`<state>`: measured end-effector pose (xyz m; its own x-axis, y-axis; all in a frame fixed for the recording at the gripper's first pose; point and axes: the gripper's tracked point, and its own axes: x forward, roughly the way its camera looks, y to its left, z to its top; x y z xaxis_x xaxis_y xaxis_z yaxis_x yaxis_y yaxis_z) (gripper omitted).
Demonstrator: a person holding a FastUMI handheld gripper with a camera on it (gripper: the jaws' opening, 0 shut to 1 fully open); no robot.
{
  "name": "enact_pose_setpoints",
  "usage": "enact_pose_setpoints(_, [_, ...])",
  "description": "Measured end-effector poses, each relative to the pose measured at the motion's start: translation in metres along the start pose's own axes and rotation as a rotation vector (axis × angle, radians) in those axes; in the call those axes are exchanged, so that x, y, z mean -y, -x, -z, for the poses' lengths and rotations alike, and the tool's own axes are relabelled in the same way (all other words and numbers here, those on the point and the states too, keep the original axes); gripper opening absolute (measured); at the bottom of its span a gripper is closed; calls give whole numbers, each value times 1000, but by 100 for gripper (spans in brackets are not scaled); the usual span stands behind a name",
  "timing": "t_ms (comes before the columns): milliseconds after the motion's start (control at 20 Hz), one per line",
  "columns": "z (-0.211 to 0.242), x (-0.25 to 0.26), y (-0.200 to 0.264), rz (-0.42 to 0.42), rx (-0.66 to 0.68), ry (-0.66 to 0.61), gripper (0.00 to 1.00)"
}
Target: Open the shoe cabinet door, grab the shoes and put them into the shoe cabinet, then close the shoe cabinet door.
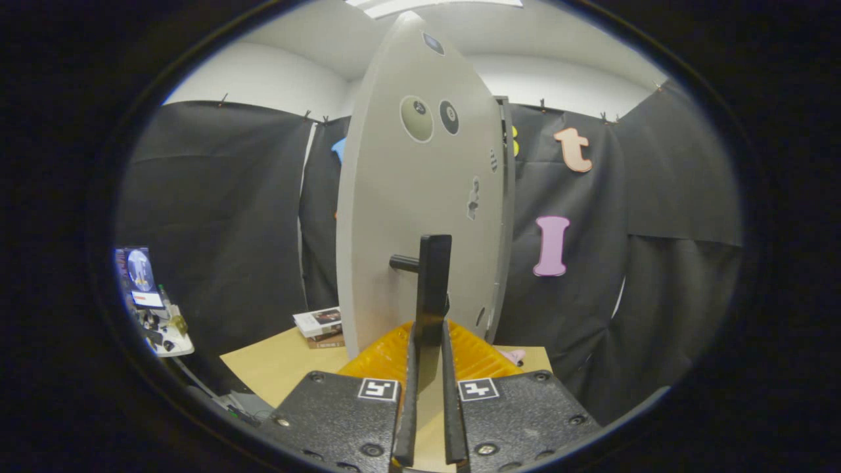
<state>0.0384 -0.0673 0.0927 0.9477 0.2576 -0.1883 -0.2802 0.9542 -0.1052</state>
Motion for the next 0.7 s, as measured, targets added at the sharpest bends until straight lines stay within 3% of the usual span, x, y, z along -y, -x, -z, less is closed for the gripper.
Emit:
enact_pose_setpoints(300, [-11, 77, 8, 167, 51, 4, 12])
enact_pose_setpoints(400, [-8, 87, 11, 141, 37, -96, 5])
enact_pose_setpoints(500, [-6, 83, 12, 92, 23, -157, 5])
enact_pose_setpoints(700, [-4, 91, 12, 144, 14, -136, 8])
